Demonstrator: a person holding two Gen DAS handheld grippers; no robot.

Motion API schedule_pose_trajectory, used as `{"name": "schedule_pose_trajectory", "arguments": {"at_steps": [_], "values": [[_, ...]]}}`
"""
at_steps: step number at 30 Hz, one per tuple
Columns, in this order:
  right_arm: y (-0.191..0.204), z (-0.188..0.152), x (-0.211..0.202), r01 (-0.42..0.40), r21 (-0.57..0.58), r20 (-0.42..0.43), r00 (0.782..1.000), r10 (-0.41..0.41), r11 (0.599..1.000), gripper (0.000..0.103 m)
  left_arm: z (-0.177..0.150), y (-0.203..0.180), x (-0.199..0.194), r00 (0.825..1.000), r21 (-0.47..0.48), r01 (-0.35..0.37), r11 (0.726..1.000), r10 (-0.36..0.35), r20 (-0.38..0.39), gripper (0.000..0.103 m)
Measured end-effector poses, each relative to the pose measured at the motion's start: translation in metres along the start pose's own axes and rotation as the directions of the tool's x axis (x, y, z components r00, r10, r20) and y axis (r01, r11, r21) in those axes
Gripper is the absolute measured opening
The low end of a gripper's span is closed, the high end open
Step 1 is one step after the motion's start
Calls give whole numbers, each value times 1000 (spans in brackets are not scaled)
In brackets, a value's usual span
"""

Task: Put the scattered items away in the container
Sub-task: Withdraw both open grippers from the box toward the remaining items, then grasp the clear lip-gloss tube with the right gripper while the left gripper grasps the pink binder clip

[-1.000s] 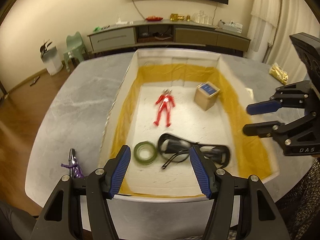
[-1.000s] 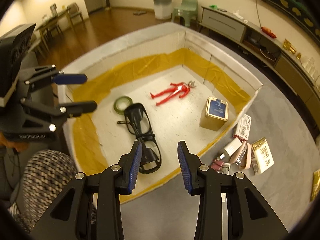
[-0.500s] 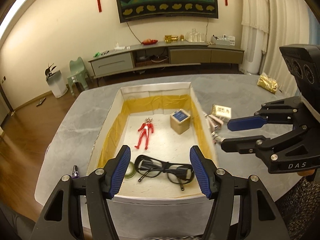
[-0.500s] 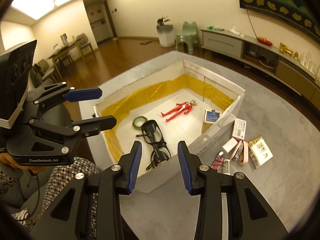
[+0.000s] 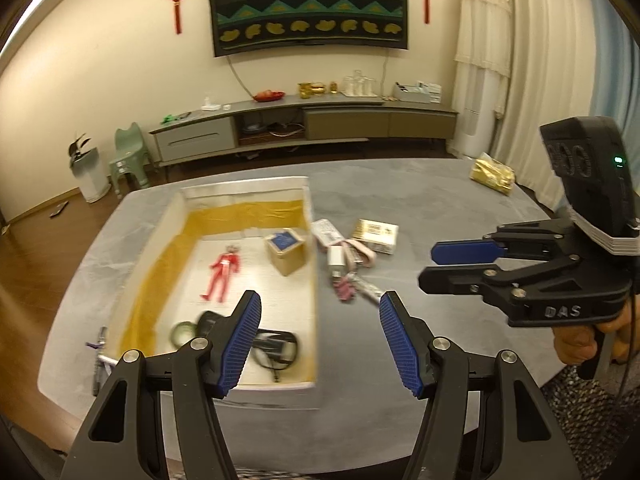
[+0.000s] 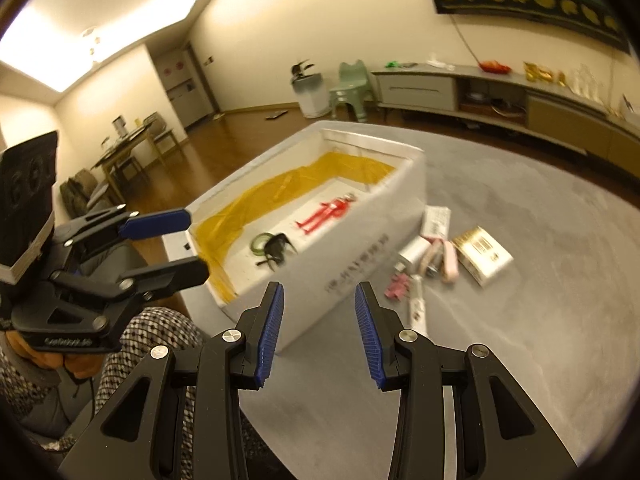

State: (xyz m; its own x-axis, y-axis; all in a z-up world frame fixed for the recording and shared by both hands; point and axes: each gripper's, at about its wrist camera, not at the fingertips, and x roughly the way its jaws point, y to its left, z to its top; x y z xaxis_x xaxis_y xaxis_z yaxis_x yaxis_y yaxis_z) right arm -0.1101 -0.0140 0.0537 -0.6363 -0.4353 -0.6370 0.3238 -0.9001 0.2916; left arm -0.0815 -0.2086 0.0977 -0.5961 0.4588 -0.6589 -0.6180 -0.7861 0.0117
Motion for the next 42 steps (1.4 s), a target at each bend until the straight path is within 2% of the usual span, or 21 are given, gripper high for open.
{"name": "schedule_pose_trajectory", "arguments": {"at_steps": [10, 19, 23, 26, 30, 32, 33, 35, 36, 39, 42], "values": [[-62, -22, -2, 65, 132, -17, 998, -63, 989, 40, 6, -63, 43, 997, 50, 67, 997, -65, -43, 63], [-114, -12, 28, 168, 132, -88, 984, -157, 977, 41, 10, -71, 119, 992, -42, 73, 996, -77, -104, 63], [-132, -5, 52, 201, 79, -128, 973, -190, 976, 41, 4, -69, 160, 992, -73, 24, 997, -33, -124, 63], [-146, 2, 67, 225, 44, -147, 965, -216, 973, 47, -1, -65, 187, 990, -95, -8, 995, -6, -141, 63], [-157, 5, 79, 201, 29, -168, 967, -193, 979, 48, -7, -55, 218, 987, -133, -25, 991, 3, -162, 63], [-157, 2, 82, 185, 25, -180, 967, -178, 982, 48, -12, -52, 229, 984, -144, -5, 990, -21, -179, 63], [-158, -1, 83, 180, 20, -191, 966, -173, 984, 48, -15, -52, 234, 979, -148, 35, 988, -64, -195, 63], [-158, -5, 83, 182, 11, -200, 964, -177, 983, 48, -19, -60, 232, 948, -151, 217, 964, -245, -202, 63], [-158, -6, 83, 178, 9, -204, 964, -173, 984, 48, -20, -63, 222, 950, -124, 236, 964, -256, -181, 63], [-154, -10, 89, 156, 5, -214, 965, -152, 988, 48, -21, -56, 200, 979, -102, 161, 982, -172, -112, 63], [-141, -13, 105, 110, -11, -232, 966, -110, 994, 48, -20, -39, 198, 990, -119, 84, 989, -96, -102, 62]]}}
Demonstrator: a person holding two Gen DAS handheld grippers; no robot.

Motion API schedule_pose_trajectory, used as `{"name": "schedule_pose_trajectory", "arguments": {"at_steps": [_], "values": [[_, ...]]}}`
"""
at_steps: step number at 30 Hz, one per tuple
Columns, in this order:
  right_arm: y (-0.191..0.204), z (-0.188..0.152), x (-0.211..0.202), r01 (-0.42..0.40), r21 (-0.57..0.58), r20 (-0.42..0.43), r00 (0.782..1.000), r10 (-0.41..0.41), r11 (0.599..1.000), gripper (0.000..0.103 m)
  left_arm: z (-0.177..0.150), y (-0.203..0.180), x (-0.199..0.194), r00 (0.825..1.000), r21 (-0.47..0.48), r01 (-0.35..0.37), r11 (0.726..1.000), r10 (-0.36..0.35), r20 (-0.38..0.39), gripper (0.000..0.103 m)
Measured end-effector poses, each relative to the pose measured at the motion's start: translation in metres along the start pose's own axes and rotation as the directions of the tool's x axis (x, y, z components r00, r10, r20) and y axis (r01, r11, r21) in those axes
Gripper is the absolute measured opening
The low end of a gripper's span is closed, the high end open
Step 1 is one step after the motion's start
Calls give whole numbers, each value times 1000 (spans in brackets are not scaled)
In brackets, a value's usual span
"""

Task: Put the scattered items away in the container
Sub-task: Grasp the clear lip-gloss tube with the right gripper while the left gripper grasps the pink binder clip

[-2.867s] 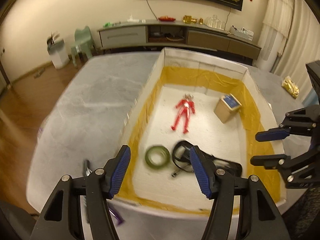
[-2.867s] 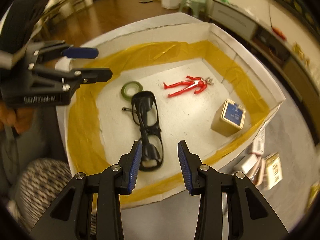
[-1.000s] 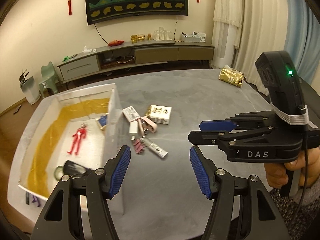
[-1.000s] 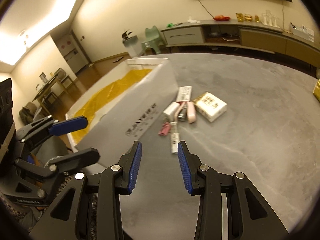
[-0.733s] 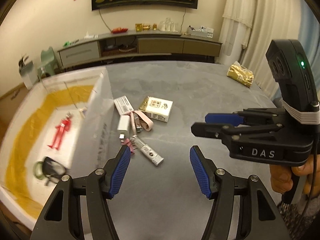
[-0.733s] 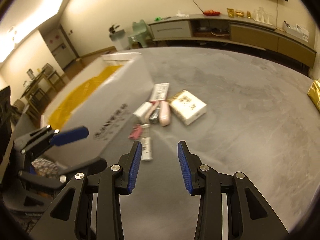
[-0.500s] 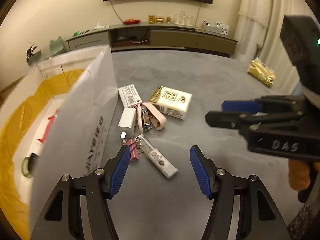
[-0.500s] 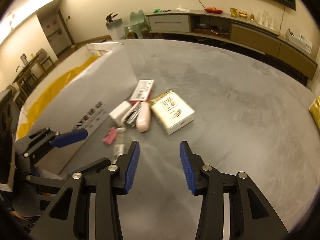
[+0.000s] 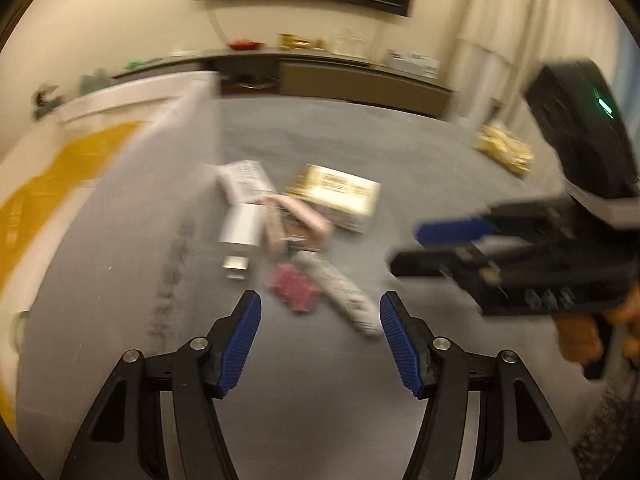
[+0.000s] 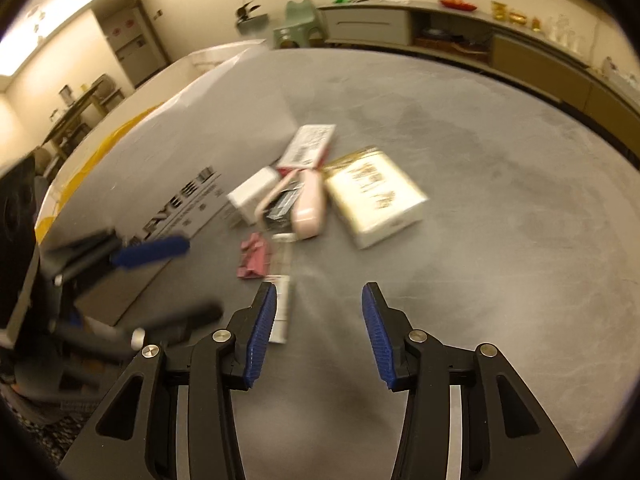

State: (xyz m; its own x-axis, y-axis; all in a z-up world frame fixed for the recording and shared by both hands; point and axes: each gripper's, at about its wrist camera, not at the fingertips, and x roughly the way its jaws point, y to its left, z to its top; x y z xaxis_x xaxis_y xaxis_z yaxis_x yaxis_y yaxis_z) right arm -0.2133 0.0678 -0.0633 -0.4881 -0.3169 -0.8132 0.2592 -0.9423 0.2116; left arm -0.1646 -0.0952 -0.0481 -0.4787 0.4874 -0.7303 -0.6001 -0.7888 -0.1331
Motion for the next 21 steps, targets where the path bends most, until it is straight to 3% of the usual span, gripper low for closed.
{"name": "schedule_pose_trajectory", "arguments": {"at_steps": [6, 12, 14, 17, 21], "values": [[13, -5, 27, 27, -69, -27, 999, -29, 997, 46, 0, 5, 14, 995, 52, -99, 994, 100, -25, 63], [18, -8, 27, -9, -100, 13, 1000, 10, 995, 45, -3, 13, 11, 999, 13, -33, 999, 33, -24, 63], [21, -12, 32, 21, -127, 2, 1000, -21, 992, 42, -5, 17, 13, 999, -16, -3, 1000, 3, -33, 63], [24, -14, 34, 129, -166, -22, 991, -135, 978, 22, 0, 17, 17, 998, -41, 50, 998, -51, -29, 63], [2, -16, 24, 194, -95, -82, 976, -202, 976, 21, 11, 6, 31, 996, 39, 65, 997, -63, -60, 63]]}}
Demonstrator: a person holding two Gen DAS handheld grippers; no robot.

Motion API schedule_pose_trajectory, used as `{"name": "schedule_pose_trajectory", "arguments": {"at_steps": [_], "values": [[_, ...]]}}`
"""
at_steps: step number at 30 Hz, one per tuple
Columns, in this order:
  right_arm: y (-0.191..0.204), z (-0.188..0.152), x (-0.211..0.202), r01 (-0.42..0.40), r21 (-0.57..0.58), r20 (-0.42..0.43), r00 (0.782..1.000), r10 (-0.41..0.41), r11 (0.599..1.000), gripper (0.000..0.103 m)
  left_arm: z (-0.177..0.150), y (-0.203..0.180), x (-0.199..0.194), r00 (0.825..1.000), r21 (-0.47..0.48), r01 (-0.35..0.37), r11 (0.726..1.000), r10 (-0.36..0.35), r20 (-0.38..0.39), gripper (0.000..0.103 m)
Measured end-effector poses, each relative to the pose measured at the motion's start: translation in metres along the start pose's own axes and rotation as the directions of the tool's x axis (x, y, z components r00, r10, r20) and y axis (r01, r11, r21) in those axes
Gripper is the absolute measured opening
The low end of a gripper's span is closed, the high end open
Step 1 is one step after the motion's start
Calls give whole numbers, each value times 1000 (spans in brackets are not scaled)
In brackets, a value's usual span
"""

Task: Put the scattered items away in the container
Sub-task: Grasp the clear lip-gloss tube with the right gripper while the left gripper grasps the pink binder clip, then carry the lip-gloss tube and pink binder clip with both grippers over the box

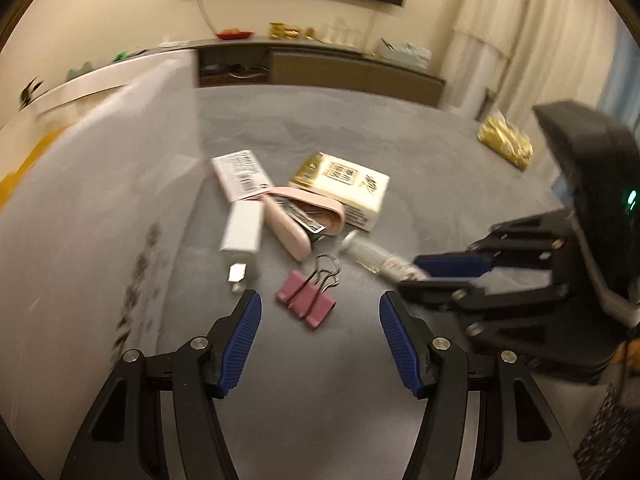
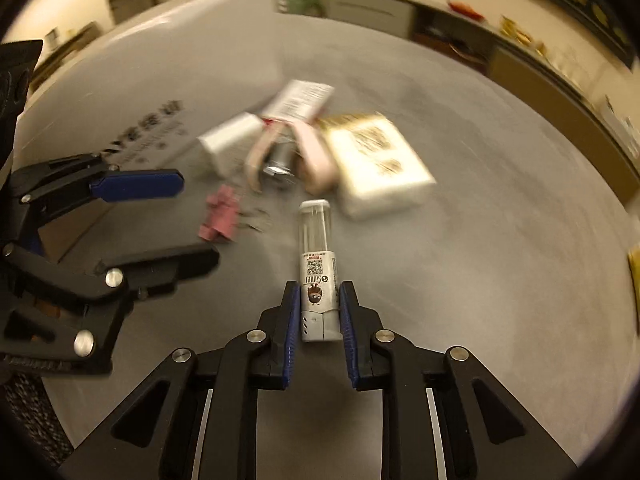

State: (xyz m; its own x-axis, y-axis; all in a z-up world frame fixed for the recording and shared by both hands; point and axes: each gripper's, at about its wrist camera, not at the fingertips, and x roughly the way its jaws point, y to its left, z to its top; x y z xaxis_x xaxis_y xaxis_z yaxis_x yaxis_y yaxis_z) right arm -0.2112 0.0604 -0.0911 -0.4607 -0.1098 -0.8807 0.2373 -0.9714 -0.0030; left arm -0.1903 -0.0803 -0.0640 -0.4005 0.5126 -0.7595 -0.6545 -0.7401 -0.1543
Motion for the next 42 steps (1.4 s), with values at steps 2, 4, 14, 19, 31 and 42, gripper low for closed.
{"name": "schedule_pose_trajectory", "arguments": {"at_steps": [2, 4, 14, 19, 31, 42], "values": [[-14, -5, -3, 9, 39, -15, 1000, -8, 999, 21, 1, 0, 11, 1000, 15, 9, 1000, -8, -29, 63], [-24, -8, -6, 6, 62, -19, 1000, -5, 998, 22, 0, 1, 19, 999, 25, -33, 999, 33, -33, 63], [-32, -10, -10, -11, 90, 19, 1000, 9, 996, 21, 7, -19, 15, 1000, 154, -6, 988, 6, 2, 66], [-36, -16, -16, -4, 100, 19, 1000, 2, 995, 20, 1, -41, 25, 999, 241, 40, 970, -35, -27, 66], [-49, -15, -32, -113, 231, 62, 993, 101, 966, 20, -5, -40, 20, 999, 188, 12, 982, -3, -48, 33], [-27, -23, -58, -180, 238, 121, 981, 155, 954, 20, -11, -46, -31, 1000, 122, -20, 992, 18, 17, 33]]}}
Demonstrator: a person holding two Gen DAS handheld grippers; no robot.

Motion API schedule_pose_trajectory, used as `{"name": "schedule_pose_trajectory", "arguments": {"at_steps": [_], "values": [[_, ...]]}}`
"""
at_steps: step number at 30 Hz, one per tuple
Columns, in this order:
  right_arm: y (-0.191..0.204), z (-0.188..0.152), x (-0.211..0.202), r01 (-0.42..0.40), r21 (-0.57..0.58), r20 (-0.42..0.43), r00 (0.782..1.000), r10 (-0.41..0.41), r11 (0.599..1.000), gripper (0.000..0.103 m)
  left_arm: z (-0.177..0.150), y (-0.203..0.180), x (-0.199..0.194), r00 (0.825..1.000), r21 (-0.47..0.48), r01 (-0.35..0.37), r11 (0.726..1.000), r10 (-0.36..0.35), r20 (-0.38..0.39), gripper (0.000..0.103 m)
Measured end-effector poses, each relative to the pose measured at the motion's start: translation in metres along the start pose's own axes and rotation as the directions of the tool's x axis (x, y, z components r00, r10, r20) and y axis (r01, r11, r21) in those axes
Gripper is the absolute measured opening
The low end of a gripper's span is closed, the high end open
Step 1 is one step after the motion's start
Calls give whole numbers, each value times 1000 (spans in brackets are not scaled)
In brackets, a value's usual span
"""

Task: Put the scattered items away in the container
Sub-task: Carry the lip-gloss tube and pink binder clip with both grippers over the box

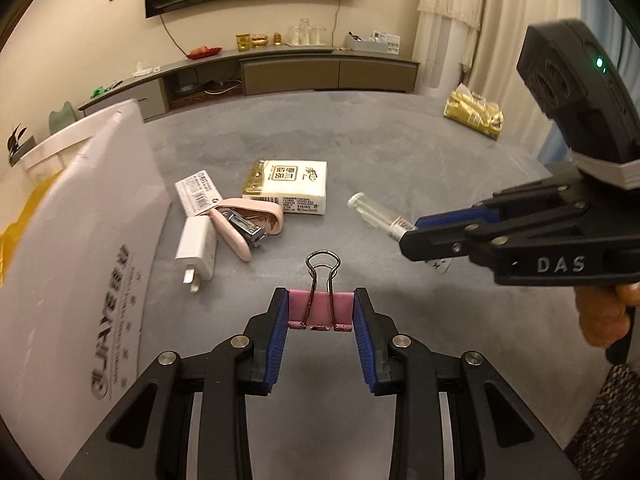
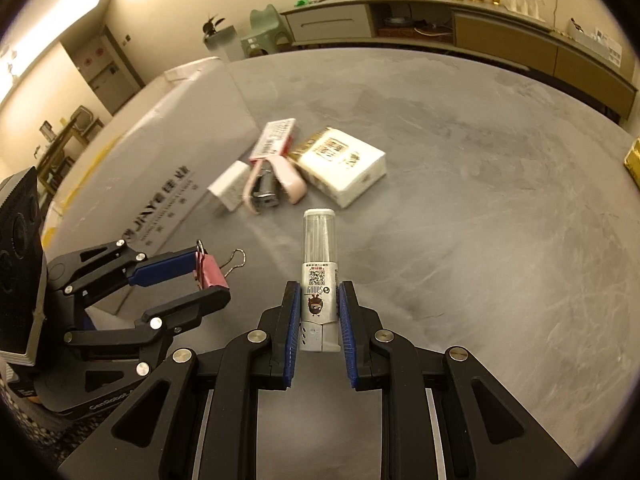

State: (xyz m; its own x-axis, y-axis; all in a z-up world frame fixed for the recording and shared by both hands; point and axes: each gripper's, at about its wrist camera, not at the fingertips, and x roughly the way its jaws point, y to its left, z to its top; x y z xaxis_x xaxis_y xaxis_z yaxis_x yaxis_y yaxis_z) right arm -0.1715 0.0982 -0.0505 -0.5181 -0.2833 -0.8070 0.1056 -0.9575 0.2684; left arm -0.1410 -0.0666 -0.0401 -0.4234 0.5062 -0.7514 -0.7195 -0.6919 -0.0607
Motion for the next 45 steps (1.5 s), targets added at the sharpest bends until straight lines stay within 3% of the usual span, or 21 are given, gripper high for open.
{"name": "schedule_pose_trajectory", "arguments": {"at_steps": [15, 24, 45], "values": [[44, -23, -24, -41, -15, 51, 998, 42, 999, 20, -18, 3, -82, 997, -62, -8, 998, 13, 76, 33], [70, -45, -41, -56, -9, 78, 995, 56, 998, 20, -24, 10, -116, 991, -103, 22, 994, -8, 133, 33], [137, -33, -65, -78, -88, 113, 990, 87, 993, 20, -32, 49, -164, 972, -178, 71, 981, -28, 233, 33]]}}
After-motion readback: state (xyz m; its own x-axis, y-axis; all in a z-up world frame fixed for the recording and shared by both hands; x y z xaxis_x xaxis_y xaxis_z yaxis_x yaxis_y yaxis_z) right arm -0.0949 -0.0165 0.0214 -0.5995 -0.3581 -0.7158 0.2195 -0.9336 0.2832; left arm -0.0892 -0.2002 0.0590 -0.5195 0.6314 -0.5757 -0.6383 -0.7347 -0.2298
